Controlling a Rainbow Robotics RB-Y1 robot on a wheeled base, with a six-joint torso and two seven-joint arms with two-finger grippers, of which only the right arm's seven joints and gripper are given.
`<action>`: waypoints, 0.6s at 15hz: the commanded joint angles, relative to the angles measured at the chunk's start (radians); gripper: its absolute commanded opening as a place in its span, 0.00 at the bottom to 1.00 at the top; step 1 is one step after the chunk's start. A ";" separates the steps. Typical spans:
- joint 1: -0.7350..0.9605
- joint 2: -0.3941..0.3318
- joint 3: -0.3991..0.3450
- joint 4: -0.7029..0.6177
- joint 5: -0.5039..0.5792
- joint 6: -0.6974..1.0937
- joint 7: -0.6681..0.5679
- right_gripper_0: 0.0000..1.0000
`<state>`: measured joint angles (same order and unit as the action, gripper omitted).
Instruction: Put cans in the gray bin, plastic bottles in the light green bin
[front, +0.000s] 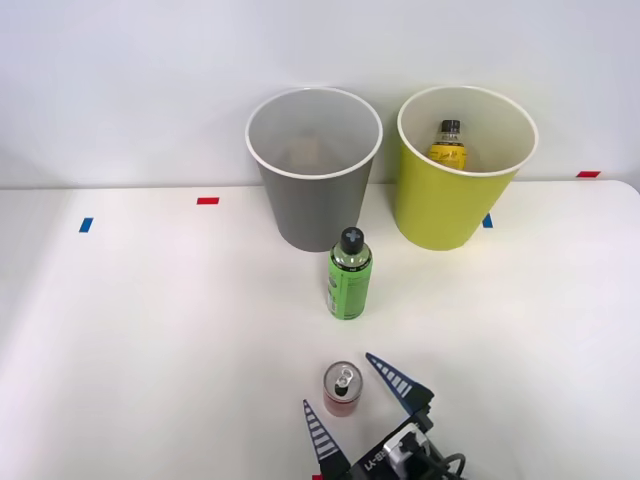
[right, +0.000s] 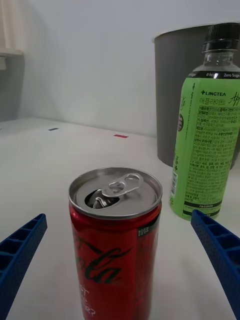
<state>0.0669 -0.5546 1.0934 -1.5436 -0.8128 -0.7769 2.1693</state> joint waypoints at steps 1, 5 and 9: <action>-0.006 0.018 -0.023 0.000 0.000 0.034 0.010 1.00; -0.007 0.021 -0.035 0.000 0.001 0.045 0.020 0.00; -0.003 0.013 -0.035 -0.001 0.006 0.045 0.017 0.00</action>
<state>0.0623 -0.5392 1.0591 -1.5435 -0.8090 -0.7318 2.1884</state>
